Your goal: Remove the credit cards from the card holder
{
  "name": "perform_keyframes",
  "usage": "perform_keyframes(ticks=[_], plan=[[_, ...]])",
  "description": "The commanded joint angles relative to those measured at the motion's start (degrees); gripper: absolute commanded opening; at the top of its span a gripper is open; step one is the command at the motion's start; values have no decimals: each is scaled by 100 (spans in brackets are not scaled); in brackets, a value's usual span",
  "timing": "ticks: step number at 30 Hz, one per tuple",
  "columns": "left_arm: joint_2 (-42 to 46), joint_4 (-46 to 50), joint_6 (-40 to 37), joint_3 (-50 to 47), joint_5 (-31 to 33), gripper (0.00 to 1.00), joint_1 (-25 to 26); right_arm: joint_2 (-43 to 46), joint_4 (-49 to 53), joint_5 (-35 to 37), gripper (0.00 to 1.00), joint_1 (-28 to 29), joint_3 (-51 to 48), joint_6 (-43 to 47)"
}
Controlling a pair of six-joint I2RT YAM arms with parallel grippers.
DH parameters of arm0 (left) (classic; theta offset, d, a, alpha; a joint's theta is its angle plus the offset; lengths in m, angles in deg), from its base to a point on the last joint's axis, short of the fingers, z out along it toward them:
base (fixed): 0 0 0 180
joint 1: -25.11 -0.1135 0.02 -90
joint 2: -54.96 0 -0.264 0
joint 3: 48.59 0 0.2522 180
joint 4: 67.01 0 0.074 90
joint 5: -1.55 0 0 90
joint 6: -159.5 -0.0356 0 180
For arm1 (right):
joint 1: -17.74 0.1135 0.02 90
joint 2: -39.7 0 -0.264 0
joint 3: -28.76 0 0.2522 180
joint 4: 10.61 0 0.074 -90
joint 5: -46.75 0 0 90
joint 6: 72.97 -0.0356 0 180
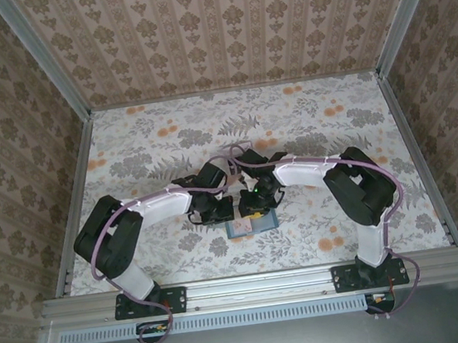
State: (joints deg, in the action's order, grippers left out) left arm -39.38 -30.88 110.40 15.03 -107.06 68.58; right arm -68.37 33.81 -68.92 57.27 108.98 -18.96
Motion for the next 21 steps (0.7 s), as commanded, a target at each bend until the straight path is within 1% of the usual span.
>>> perform_keyframes(ticks=[1, 7, 11, 16, 18, 21], plan=[[-128, 202, -127, -133, 138, 5, 20, -129, -232, -214, 28, 2, -100, -46], [-128, 184, -113, -189, 143, 5, 19, 188, -1113, -760, 25, -83, -520, -477], [-128, 171, -92, -214, 138, 5, 22, 329, -1278, -911, 19, -148, -656, -585], [-93, 219, -95, -206, 147, 5, 22, 449, -1303, -896, 8, -217, -787, -594], [-75, 252, -100, -196, 147, 5, 21, 501, -1222, -827, 7, -267, -810, -549], [-3, 287, -102, -180, 149, 5, 21, 614, -788, -507, 4, -331, -746, -300]])
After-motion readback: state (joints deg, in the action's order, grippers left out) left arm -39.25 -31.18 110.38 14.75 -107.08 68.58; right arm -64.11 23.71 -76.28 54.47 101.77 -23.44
